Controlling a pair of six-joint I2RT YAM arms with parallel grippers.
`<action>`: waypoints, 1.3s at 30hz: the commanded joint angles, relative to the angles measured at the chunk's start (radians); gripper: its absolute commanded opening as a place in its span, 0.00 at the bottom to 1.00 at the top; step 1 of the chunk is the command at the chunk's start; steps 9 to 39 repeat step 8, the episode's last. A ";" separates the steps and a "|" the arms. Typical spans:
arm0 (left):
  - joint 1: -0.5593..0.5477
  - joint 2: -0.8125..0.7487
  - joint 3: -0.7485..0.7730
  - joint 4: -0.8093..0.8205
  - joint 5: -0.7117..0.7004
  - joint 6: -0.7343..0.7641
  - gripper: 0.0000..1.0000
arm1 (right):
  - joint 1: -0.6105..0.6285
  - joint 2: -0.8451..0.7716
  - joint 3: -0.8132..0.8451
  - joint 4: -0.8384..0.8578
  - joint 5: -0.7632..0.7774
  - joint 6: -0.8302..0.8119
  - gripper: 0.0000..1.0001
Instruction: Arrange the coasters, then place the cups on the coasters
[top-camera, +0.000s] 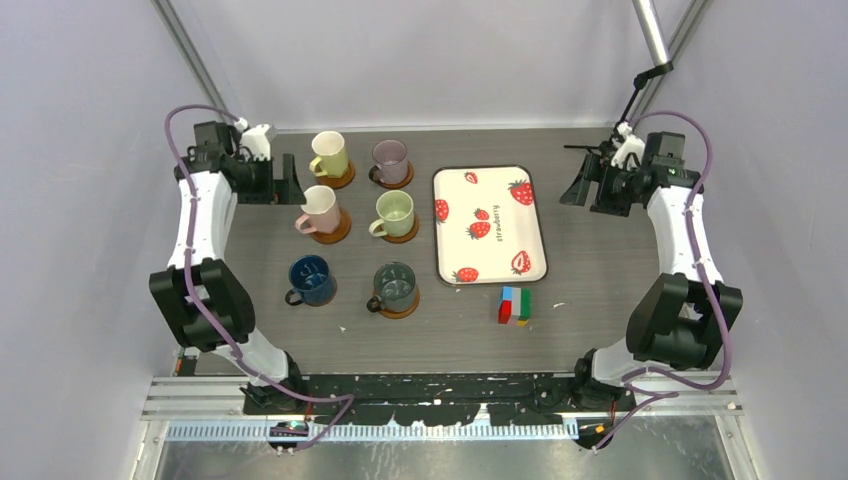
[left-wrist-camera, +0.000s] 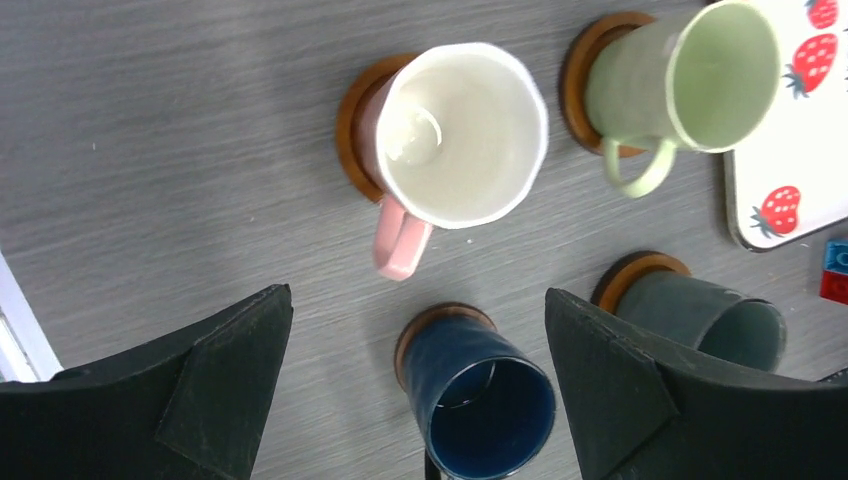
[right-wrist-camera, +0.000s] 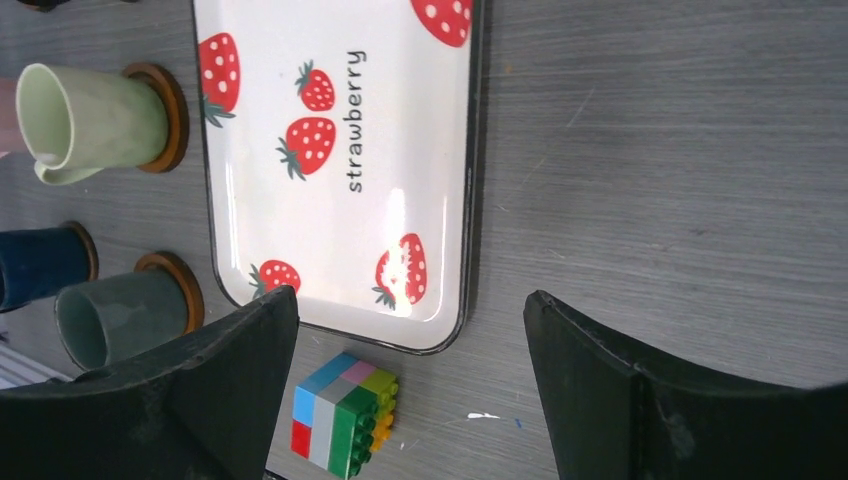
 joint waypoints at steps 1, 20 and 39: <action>0.020 -0.044 -0.104 0.129 -0.047 -0.002 1.00 | -0.023 -0.017 -0.065 0.082 -0.033 0.022 0.88; 0.021 -0.087 -0.136 0.156 -0.033 -0.029 1.00 | -0.027 -0.041 -0.080 0.095 -0.050 0.049 0.88; 0.021 -0.087 -0.136 0.156 -0.033 -0.029 1.00 | -0.027 -0.041 -0.080 0.095 -0.050 0.049 0.88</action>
